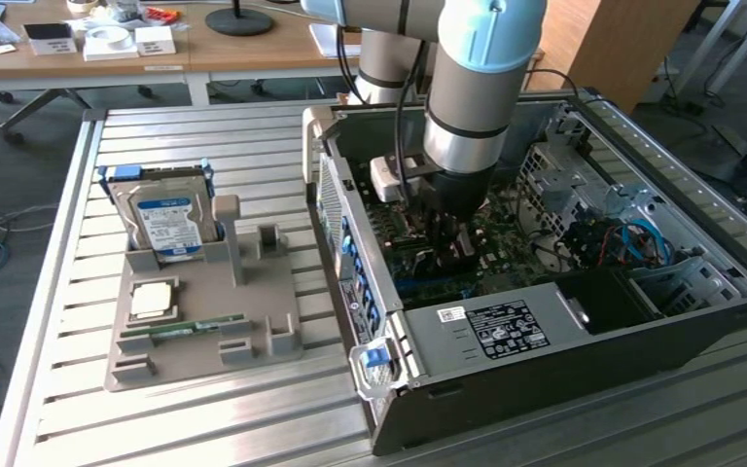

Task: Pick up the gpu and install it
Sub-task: 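Insert the gpu into the slot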

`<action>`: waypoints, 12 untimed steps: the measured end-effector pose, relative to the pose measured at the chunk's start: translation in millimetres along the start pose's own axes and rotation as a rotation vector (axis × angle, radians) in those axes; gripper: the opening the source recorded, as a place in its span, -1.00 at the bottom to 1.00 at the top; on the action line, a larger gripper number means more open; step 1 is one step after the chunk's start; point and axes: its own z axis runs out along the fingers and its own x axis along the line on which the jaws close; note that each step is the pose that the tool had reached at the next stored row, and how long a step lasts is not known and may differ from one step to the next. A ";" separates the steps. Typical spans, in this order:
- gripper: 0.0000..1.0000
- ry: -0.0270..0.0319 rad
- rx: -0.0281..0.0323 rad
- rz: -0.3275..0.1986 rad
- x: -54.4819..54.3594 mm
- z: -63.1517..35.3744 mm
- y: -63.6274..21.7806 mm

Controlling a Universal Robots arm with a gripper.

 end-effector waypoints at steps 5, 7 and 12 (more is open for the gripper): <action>-0.32 0.0009 0.0003 0.014 -0.7 -3.8 -0.5; -0.32 0.0011 0.0004 0.018 -0.8 -6.4 -1.2; -0.32 0.0018 0.0005 0.026 -1.0 -12.4 -2.6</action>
